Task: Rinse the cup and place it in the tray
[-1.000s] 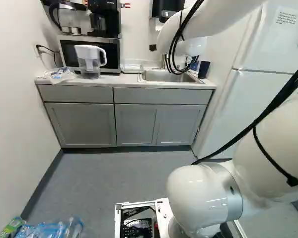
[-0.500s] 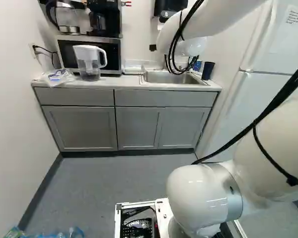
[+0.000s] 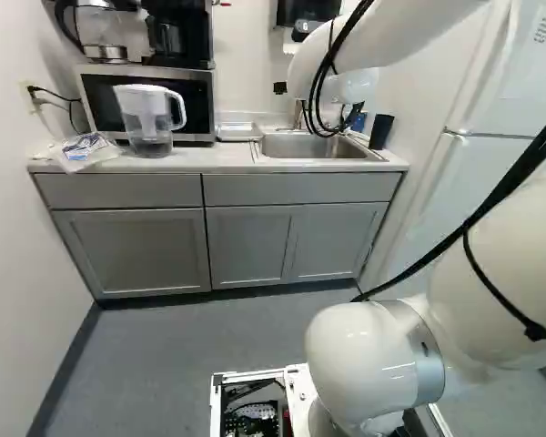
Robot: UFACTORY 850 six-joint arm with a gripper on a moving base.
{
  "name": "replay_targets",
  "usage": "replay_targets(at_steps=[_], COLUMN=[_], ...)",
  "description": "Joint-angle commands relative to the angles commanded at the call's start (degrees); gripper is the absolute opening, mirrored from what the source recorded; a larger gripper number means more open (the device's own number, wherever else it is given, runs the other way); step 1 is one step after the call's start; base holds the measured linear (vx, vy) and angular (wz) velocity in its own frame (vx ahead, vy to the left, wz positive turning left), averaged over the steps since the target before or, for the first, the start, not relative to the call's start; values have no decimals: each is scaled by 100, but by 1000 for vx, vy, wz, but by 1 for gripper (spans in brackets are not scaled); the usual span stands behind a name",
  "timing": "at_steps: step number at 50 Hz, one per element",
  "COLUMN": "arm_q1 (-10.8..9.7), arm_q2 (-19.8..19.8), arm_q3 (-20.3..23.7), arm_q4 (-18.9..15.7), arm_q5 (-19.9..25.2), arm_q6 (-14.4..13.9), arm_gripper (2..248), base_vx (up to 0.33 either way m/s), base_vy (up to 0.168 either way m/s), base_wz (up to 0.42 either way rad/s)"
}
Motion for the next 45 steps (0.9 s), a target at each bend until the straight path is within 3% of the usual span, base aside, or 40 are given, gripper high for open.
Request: replay_targets(at_steps=[45], arm_q1=[0], arm_q2=[0], arm_q3=[0], arm_q4=[0], arm_q5=[0], arm_q6=[0], arm_gripper=[247], base_vx=[118], base_vy=[0], base_wz=[-217])
